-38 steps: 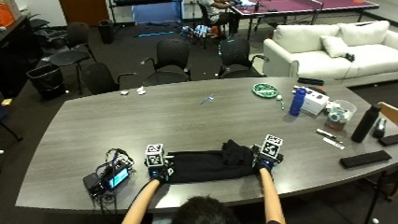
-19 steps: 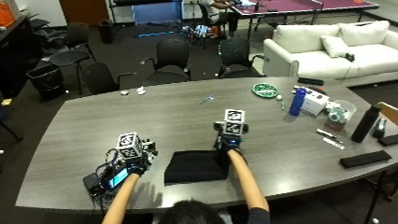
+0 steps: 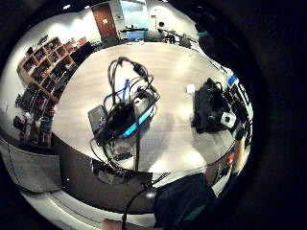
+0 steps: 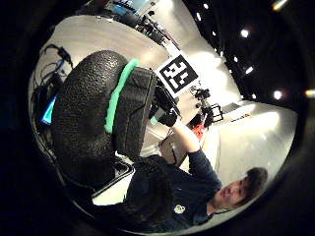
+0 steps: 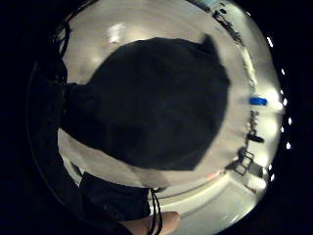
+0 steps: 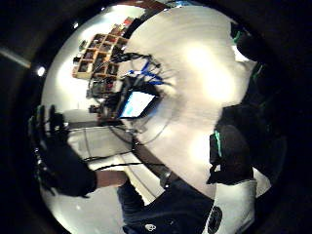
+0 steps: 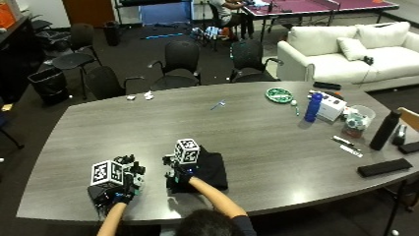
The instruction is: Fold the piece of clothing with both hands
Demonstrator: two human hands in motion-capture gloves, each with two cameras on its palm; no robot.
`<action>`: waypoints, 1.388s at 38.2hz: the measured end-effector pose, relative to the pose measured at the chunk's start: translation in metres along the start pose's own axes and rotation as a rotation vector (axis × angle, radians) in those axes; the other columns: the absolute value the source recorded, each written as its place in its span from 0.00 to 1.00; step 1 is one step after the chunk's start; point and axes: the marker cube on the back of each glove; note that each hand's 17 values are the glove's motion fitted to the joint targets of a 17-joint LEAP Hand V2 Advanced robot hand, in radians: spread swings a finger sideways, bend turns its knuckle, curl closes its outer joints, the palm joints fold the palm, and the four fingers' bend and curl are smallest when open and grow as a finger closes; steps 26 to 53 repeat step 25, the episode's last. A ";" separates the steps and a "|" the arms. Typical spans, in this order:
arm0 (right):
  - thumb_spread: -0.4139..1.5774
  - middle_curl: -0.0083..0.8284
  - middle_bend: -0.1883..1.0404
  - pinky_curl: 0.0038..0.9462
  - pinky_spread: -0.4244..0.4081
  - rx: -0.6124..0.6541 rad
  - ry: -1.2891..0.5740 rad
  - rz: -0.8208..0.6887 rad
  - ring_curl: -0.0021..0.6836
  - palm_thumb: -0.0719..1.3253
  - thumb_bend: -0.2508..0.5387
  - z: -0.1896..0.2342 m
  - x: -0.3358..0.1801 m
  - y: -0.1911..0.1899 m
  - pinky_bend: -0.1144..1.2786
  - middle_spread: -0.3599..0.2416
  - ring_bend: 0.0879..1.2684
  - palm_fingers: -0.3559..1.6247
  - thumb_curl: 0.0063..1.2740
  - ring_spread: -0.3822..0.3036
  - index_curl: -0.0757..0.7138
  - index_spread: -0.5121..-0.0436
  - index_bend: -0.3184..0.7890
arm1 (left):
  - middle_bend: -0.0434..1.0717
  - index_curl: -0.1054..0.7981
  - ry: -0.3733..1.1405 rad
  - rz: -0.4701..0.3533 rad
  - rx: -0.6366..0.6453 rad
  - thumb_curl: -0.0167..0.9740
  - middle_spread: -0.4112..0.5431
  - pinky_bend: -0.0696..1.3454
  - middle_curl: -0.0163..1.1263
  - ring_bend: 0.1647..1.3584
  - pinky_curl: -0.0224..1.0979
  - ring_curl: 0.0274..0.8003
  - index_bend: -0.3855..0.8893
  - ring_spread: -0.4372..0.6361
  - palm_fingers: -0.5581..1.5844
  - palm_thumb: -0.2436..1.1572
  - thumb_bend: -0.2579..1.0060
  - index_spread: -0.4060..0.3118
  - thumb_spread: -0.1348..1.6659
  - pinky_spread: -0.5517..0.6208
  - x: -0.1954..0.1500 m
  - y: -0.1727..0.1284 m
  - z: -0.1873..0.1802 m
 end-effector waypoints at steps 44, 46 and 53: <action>0.71 0.60 0.31 0.41 0.15 0.124 0.116 0.173 0.66 0.72 0.29 -0.078 0.102 0.017 0.58 0.39 0.43 0.70 0.42 0.28 0.27 0.64 0.33 | 0.18 0.49 0.040 -0.141 -0.235 0.28 0.58 0.33 0.29 0.33 0.36 0.38 0.43 0.65 0.42 0.31 0.21 0.50 0.82 0.59 -0.011 -0.010 0.007; 0.71 0.60 0.31 0.41 0.15 0.124 0.116 0.173 0.66 0.72 0.29 -0.078 0.102 0.017 0.58 0.39 0.43 0.70 0.42 0.28 0.27 0.64 0.33 | 0.18 0.49 0.040 -0.141 -0.235 0.28 0.58 0.33 0.29 0.33 0.36 0.38 0.43 0.65 0.42 0.31 0.21 0.50 0.82 0.59 -0.011 -0.010 0.007; 0.71 0.60 0.31 0.41 0.15 0.124 0.116 0.173 0.66 0.72 0.29 -0.078 0.102 0.017 0.58 0.39 0.43 0.70 0.42 0.28 0.27 0.64 0.33 | 0.18 0.49 0.040 -0.141 -0.235 0.28 0.58 0.33 0.29 0.33 0.36 0.38 0.43 0.65 0.42 0.31 0.21 0.50 0.82 0.59 -0.011 -0.010 0.007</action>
